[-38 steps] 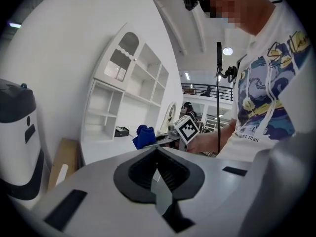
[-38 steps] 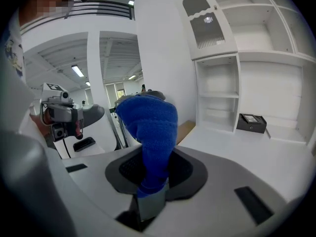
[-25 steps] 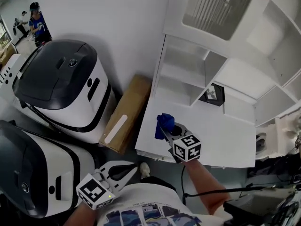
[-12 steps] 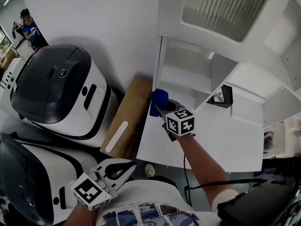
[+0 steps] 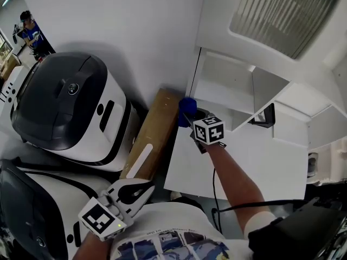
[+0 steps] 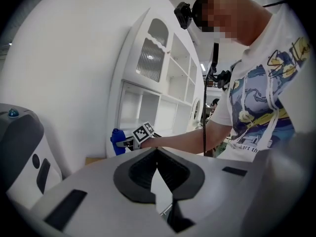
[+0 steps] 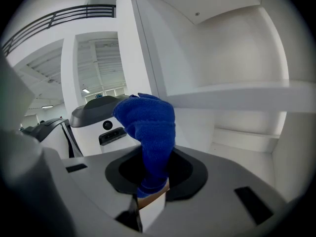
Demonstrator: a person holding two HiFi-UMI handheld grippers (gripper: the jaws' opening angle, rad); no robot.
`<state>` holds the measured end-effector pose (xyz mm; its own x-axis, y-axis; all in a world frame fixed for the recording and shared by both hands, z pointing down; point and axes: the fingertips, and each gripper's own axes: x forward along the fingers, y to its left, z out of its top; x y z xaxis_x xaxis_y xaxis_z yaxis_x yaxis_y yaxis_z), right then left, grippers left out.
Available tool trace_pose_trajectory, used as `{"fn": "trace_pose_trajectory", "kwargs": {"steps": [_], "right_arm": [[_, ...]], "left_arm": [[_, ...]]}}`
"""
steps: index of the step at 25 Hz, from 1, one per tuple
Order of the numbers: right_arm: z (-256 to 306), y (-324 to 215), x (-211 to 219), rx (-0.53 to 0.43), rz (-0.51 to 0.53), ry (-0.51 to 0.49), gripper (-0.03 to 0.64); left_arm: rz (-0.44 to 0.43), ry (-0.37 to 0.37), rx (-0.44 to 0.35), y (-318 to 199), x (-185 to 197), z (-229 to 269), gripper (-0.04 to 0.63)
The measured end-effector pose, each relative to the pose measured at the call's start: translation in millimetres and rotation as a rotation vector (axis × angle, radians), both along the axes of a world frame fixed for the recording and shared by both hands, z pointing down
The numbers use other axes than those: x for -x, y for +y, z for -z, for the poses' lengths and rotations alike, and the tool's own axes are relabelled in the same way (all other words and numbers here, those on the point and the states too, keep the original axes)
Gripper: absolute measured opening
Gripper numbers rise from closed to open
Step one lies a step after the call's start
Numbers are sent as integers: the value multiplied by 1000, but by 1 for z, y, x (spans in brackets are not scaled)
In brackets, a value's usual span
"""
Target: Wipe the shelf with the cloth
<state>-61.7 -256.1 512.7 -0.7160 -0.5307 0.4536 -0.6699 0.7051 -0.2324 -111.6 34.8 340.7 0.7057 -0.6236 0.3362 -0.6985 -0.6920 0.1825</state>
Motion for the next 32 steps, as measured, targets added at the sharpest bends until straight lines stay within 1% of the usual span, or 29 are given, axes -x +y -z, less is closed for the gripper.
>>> {"fn": "trace_pose_trajectory", "kwargs": {"steps": [4, 10, 16, 21, 28, 32], "right_arm": [[-28, -2, 3, 57, -12, 17, 98], [-68, -4, 2, 124, -17, 63, 98], [-112, -3, 0, 211, -19, 126, 98], [-138, -1, -5, 276, -36, 207, 98], [-164, -2, -8, 342, -19, 291, 98], [-171, -1, -20, 371, -20, 323, 98]], "left_arm": [[19, -5, 27, -3, 11, -8, 12], [27, 4, 51, -4, 13, -10, 12], [51, 14, 95, -3, 16, -13, 12], [80, 16, 131, 2, 20, -17, 12], [102, -4, 131, 4, 26, -17, 12], [99, -19, 118, 6, 28, -18, 12]]}}
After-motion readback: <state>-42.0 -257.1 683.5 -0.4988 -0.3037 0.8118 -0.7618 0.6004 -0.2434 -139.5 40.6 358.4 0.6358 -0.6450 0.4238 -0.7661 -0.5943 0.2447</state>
